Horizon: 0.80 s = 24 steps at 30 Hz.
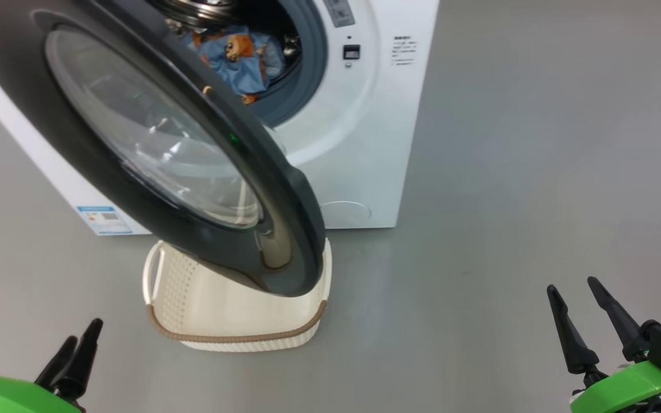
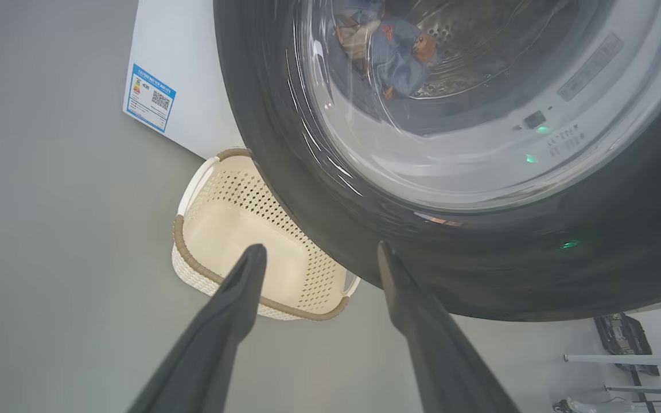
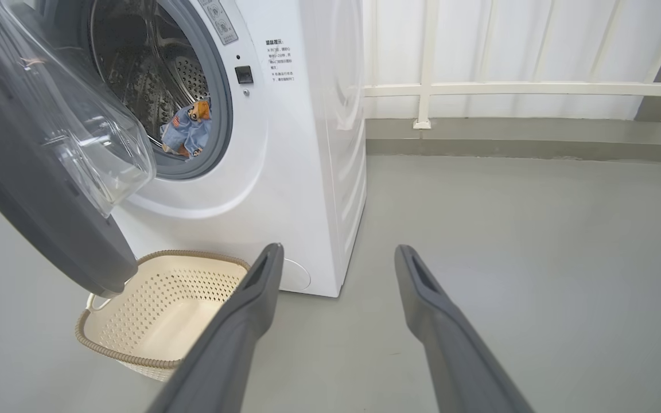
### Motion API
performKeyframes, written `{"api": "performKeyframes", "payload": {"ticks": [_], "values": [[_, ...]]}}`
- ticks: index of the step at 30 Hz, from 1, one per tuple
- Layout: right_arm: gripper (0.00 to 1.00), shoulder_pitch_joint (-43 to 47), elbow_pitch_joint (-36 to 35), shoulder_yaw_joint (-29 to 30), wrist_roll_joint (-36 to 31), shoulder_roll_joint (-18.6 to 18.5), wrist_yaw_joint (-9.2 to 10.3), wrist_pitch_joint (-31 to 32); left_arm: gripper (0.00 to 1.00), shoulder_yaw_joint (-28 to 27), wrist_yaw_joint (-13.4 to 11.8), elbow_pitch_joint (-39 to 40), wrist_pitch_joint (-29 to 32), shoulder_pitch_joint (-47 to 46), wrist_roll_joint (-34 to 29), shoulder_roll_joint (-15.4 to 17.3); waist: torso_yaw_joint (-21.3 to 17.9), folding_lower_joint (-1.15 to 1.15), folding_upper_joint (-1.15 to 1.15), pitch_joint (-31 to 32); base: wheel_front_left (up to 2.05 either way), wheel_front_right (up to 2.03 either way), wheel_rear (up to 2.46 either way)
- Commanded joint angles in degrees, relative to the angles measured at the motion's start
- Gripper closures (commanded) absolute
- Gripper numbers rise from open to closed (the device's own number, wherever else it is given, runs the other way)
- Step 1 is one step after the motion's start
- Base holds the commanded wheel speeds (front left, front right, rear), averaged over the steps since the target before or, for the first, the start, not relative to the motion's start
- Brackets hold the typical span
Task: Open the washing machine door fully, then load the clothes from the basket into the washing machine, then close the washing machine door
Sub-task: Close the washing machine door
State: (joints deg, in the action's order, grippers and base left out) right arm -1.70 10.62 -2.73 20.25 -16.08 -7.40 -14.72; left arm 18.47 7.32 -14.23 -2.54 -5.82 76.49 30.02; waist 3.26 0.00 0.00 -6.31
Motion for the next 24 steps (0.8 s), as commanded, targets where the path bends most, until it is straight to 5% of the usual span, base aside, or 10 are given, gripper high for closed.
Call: {"api": "performKeyframes", "payload": {"ticks": [1, 16, 24], "values": [[0.0, 0.21, -1.23, -0.73, -0.38, -1.27, -0.09, -0.28, 0.0, -1.63, 0.17, 0.21, -2.19, -1.13, -0.66, 3.07, -1.45, 0.0, 0.0, 0.11, 0.0, 0.0, 0.0], [0.0, 1.07, -0.98, -0.28, -0.09, -1.39, -0.09, -0.28, 0.0, 4.89, 0.17, -5.31, -12.19, -1.57, -6.9, 3.52, -6.74, 0.0, 0.0, 1.75, 0.0, 0.0, 0.0], [0.0, 1.57, -1.33, 0.09, -0.19, -1.41, -0.09, -0.28, 0.0, -4.26, 0.17, -5.47, -12.44, 0.14, -20.25, -1.19, -8.07, 0.0, 0.0, 2.63, 0.0, 0.0, 0.0]]}}
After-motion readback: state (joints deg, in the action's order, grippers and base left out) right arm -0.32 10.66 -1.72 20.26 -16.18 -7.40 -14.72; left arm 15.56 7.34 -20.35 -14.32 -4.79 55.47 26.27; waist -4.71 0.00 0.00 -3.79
